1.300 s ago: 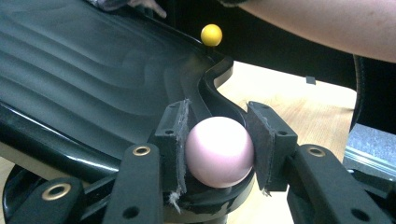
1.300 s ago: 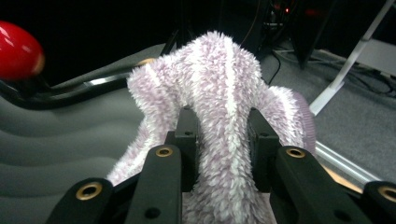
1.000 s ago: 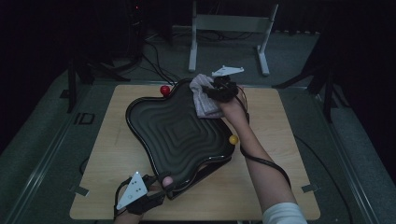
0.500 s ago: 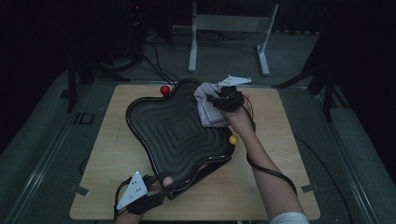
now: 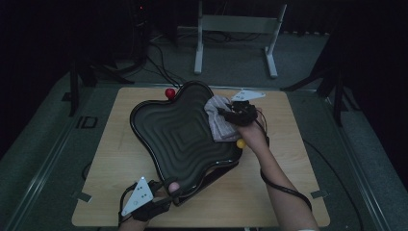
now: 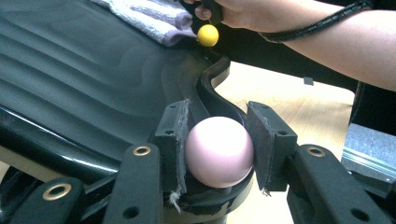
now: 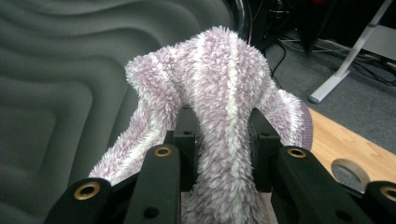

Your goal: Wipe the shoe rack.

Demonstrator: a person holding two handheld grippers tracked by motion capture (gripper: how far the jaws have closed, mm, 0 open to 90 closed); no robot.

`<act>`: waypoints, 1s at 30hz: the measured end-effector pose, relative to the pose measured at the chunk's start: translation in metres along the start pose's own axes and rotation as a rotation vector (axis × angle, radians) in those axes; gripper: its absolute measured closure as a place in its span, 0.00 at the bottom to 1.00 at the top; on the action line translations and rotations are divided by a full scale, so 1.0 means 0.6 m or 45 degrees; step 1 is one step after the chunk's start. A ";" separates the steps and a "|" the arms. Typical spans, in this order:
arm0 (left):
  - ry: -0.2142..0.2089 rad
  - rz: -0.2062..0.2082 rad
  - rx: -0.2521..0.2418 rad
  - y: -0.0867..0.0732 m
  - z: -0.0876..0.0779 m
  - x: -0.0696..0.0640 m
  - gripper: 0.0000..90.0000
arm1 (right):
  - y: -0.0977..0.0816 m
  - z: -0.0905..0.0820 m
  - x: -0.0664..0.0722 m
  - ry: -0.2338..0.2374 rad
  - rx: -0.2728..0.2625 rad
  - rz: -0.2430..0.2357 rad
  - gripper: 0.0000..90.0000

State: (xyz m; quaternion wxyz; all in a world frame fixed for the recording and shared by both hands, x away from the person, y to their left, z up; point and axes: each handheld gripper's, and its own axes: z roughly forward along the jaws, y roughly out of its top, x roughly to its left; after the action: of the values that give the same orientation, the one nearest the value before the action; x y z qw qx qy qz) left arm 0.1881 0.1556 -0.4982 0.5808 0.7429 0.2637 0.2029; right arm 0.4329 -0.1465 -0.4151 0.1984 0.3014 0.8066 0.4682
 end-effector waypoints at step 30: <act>-0.033 -0.017 -0.002 0.005 0.019 0.003 0.67 | -0.078 -0.057 -0.002 -0.040 0.034 -0.004 0.79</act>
State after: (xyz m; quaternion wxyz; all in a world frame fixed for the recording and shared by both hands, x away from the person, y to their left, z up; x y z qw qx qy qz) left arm 0.1968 0.1478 -0.4983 0.5860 0.7433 0.2611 0.1894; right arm 0.3990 -0.1869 -0.4391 0.2076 0.3102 0.8100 0.4523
